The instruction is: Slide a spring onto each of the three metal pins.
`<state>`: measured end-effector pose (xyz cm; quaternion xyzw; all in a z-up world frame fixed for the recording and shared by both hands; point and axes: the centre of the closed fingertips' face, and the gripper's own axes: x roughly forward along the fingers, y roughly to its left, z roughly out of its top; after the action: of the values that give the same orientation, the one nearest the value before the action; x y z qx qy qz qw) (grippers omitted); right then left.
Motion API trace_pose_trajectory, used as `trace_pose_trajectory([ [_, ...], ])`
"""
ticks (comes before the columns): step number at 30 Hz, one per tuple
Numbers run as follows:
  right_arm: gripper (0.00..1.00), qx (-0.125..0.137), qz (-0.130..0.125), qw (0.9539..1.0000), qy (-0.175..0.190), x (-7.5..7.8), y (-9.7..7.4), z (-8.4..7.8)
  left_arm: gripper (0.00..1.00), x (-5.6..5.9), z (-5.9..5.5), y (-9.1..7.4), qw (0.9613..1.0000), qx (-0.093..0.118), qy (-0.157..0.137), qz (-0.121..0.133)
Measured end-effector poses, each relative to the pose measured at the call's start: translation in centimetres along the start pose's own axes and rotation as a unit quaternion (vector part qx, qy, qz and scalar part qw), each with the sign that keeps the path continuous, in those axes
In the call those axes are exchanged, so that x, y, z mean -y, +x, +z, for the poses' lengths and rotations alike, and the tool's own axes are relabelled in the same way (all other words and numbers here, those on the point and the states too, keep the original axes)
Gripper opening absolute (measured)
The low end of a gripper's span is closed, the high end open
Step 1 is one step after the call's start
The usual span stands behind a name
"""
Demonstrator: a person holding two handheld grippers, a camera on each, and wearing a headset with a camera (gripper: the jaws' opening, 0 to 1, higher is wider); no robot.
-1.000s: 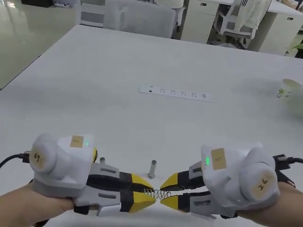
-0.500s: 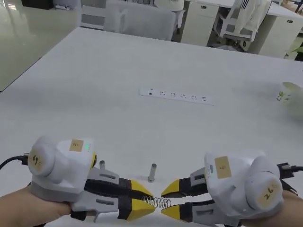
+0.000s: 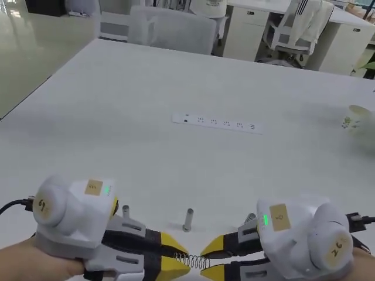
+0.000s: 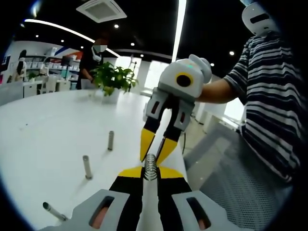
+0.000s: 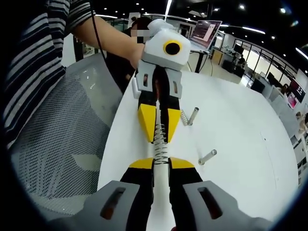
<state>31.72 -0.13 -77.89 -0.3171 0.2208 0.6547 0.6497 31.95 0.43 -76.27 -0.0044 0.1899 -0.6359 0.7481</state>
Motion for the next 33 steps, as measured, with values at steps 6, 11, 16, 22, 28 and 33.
trace_pose_trajectory([
  [6, 0.07, 0.001, -0.004, 1.0, -0.002, 0.0, -0.5, 0.5, 0.02, 0.0, 0.0, -0.1, 1.0, 0.002, -0.003, -0.002],
  [11, 0.07, 0.022, -0.01, 0.9997, -0.005, 0.3, -1.4, 1.8, 0.02, -0.2, -0.5, -0.1, 0.9999, -0.011, 0.008, 0.005],
  [16, 0.07, 0.033, -0.007, 0.9994, -0.011, 0.1, -1.6, 2.8, 0.02, -0.1, -0.8, 0.1, 0.9996, -0.022, 0.017, 0.002],
  [22, 0.07, 0.055, 0.0, 0.9984, -0.011, 0.0, -1.8, 4.2, 0.02, 0.2, -1.0, 0.4, 0.9991, -0.032, 0.028, -0.003],
  [28, 0.07, 0.072, -0.005, 0.9974, -0.006, 0.3, -1.5, 5.2, 0.02, -0.2, -0.8, 0.6, 0.9987, -0.035, 0.036, 0.004],
  [33, 0.07, 0.091, -0.01, 0.9957, -0.011, 0.4, -1.2, 6.6, 0.02, 0.1, -0.4, 1.3, 0.9985, -0.033, 0.044, 0.0],
])
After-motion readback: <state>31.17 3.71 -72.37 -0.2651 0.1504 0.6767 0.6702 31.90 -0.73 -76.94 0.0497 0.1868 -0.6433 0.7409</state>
